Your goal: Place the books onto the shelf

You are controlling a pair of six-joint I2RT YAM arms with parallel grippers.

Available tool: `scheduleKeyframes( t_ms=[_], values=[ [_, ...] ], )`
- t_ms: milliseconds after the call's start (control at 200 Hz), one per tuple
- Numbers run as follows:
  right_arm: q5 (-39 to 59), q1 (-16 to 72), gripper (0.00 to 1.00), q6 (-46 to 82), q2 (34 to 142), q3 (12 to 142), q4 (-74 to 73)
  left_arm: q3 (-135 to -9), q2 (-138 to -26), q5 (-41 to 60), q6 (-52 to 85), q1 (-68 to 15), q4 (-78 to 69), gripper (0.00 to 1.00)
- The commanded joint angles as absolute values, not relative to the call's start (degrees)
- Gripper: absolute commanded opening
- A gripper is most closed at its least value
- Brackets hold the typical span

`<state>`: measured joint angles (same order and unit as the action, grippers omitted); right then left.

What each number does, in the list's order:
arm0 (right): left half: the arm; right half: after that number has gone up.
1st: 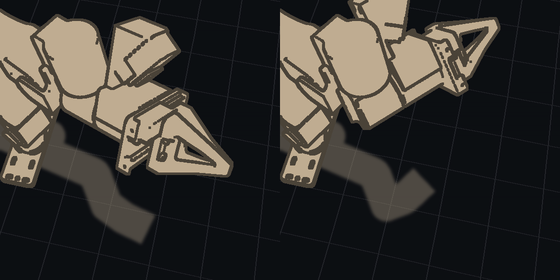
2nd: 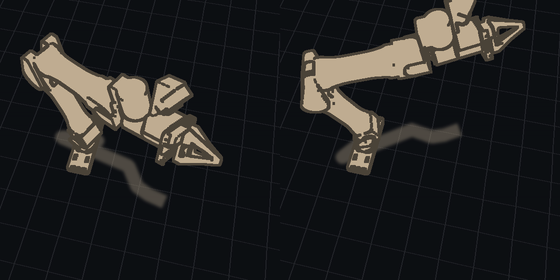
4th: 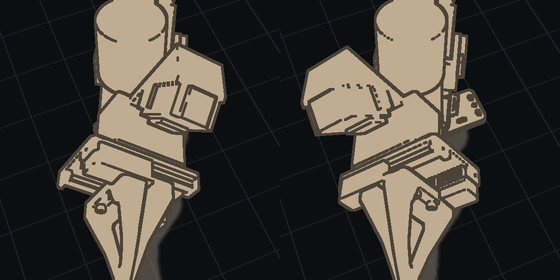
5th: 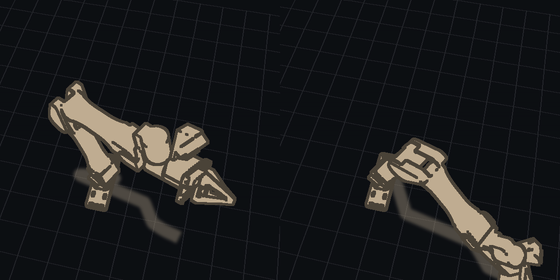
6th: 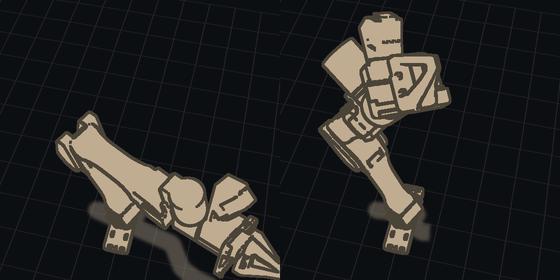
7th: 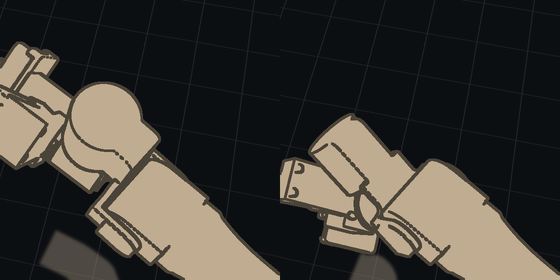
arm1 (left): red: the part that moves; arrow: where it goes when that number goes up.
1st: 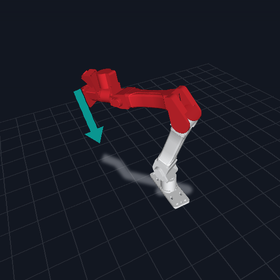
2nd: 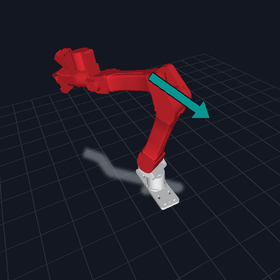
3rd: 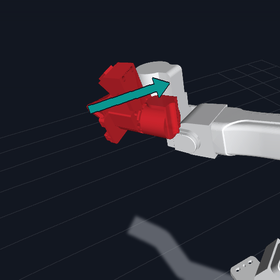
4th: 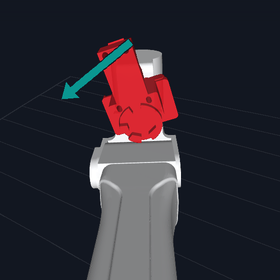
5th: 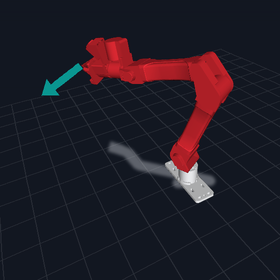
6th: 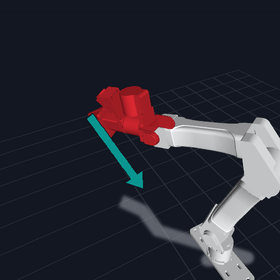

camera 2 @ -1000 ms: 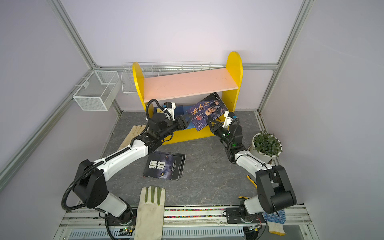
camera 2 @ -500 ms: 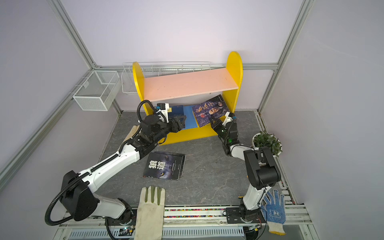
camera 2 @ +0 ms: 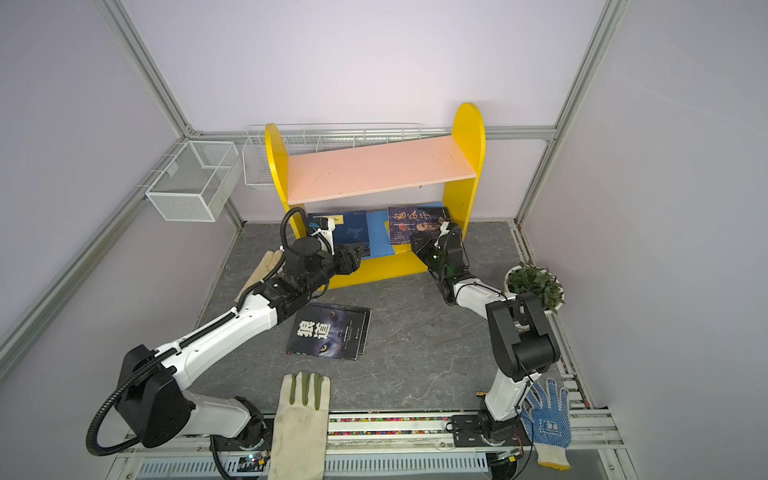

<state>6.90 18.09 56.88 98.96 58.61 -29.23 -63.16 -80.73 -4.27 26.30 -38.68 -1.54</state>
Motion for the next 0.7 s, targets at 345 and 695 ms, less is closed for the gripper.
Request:
scheduleKeyframes(
  t_ms=[345,695],
  values=[
    [0.9,18.1,0.57,41.0,91.2,64.3,-0.7,-65.4,-83.3,-3.6,27.4,-38.8,-0.7,0.66],
    [10.1,22.5,0.2,35.0,95.9,67.5,1.9,-65.9,-84.6,-4.5,28.2,-38.7,0.1,0.65]
  ],
)
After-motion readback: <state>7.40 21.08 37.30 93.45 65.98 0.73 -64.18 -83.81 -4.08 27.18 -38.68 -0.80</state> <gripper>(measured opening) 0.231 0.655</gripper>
